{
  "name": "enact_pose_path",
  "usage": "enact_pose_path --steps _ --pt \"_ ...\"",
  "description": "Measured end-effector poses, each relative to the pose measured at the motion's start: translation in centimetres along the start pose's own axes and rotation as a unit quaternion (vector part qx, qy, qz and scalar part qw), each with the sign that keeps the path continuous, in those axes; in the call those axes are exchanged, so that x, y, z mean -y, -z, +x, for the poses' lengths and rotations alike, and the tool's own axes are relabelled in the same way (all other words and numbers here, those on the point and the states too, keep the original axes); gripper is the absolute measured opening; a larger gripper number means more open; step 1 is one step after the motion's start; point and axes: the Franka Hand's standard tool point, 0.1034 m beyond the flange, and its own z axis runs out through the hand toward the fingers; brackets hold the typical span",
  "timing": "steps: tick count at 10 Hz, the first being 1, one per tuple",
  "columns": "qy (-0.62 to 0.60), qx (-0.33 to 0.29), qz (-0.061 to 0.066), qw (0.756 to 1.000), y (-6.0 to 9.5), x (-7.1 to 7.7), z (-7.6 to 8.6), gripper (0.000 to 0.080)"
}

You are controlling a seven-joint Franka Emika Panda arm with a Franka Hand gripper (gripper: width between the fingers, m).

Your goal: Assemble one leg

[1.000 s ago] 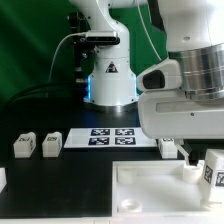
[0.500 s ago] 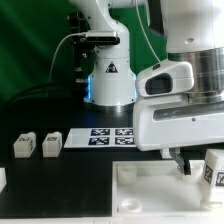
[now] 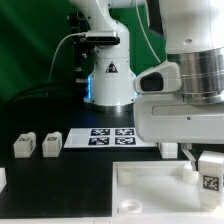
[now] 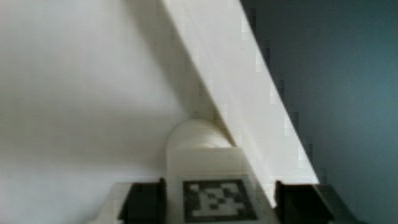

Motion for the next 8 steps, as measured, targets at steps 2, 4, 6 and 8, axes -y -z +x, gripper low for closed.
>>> enact_pose_path --steps 2,4,6,8 --pt "-0.151 0.004 0.018 0.988 -0.03 0.22 0.16 0.0292" --pt "-0.313 0.009 0.050 0.948 -0.04 0.43 0.53 0.0292" --pt "-0.466 0.026 0.075 0.881 -0.05 0.69 0.66 0.0294" --pt "-0.453 0.025 0.074 0.888 -0.09 0.70 0.59 0.0294"
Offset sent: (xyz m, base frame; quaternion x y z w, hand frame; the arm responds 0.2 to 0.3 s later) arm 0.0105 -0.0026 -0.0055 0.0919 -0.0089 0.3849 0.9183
